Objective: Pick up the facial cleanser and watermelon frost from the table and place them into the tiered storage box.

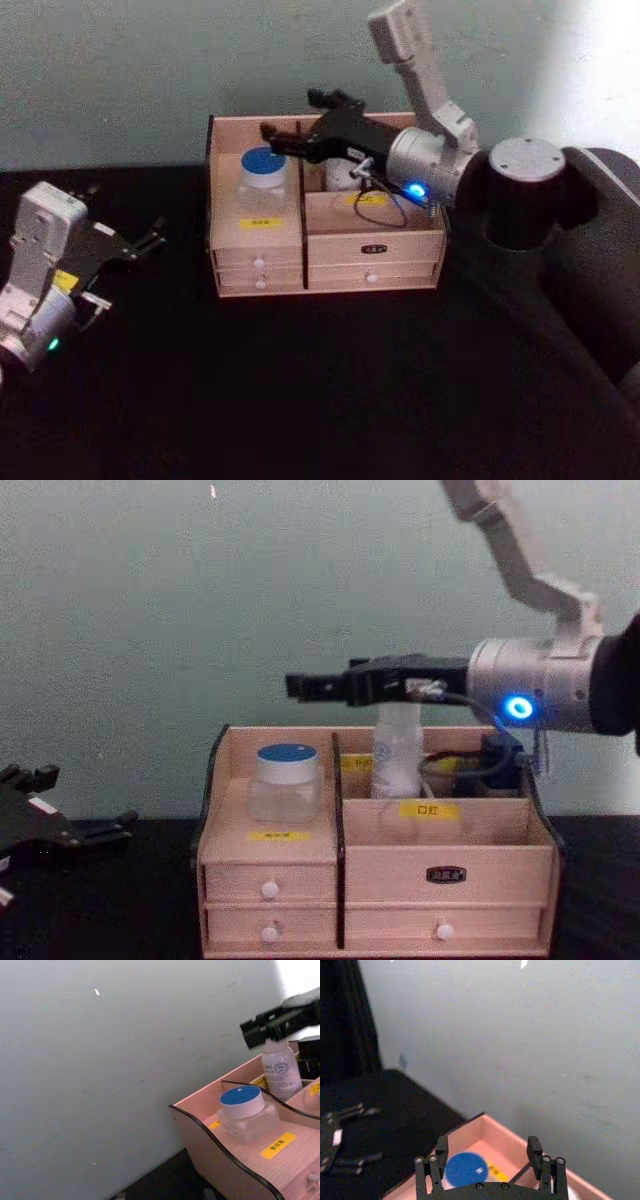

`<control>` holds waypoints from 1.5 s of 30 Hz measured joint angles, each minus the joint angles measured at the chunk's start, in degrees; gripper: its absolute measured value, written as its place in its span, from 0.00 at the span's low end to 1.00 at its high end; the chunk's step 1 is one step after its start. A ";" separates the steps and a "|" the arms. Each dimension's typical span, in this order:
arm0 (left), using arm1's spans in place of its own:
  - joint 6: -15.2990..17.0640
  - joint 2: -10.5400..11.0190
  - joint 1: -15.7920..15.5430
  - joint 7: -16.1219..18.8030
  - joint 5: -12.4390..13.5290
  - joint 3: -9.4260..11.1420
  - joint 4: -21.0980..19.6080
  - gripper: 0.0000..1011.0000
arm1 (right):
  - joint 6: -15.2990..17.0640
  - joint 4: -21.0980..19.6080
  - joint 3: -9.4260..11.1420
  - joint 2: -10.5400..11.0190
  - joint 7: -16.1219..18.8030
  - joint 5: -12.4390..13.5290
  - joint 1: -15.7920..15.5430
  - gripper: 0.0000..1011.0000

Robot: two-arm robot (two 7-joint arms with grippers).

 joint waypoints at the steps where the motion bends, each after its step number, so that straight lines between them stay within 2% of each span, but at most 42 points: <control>1: 0.00 0.00 0.00 0.00 0.00 0.00 0.00 0.99 | -0.33 -0.44 0.41 0.06 -0.47 0.20 -0.35 0.99; 6: 0.00 0.00 0.00 0.00 0.00 0.00 0.00 0.99 | -2.23 -2.45 2.91 0.34 -3.20 1.21 -2.07 0.99; 8: 0.00 0.00 0.00 0.00 0.00 0.00 0.00 0.99 | -3.38 -3.42 4.61 0.59 -4.75 1.83 -2.98 0.99; 9: 0.00 0.00 0.00 0.00 0.00 0.00 0.00 0.99 | -3.38 -3.42 4.61 0.59 -4.75 1.83 -2.98 0.99; 15: 0.00 0.00 0.00 0.00 0.00 0.00 0.00 0.99 | -5.02 -5.00 7.59 1.39 -7.87 2.17 -4.82 0.99; 21: 0.00 0.00 0.00 0.00 0.00 0.00 0.00 0.99 | -6.87 -5.92 11.01 2.03 -12.50 0.99 -7.36 0.99; 24: 0.00 0.00 0.00 0.00 0.00 0.00 0.00 0.99 | -8.32 -6.11 13.34 2.08 -15.50 0.36 -9.35 0.99; 25: 0.00 0.00 0.00 0.00 0.00 0.00 0.00 0.99 | -8.32 -6.11 13.34 2.08 -15.50 0.36 -9.35 0.99; 28: 0.00 0.00 0.00 0.00 0.00 0.00 0.00 0.99 | -10.28 -5.82 15.29 2.02 -17.40 -0.23 -11.09 0.99; 37: 0.00 0.00 0.00 0.00 0.00 0.00 0.00 0.99 | -15.00 -3.34 17.84 0.76 -22.13 -3.24 -13.98 0.99; 45: 0.00 0.00 0.00 0.00 0.00 0.00 0.00 0.99 | -16.04 -0.84 18.26 -0.19 -24.04 -5.80 -15.22 0.99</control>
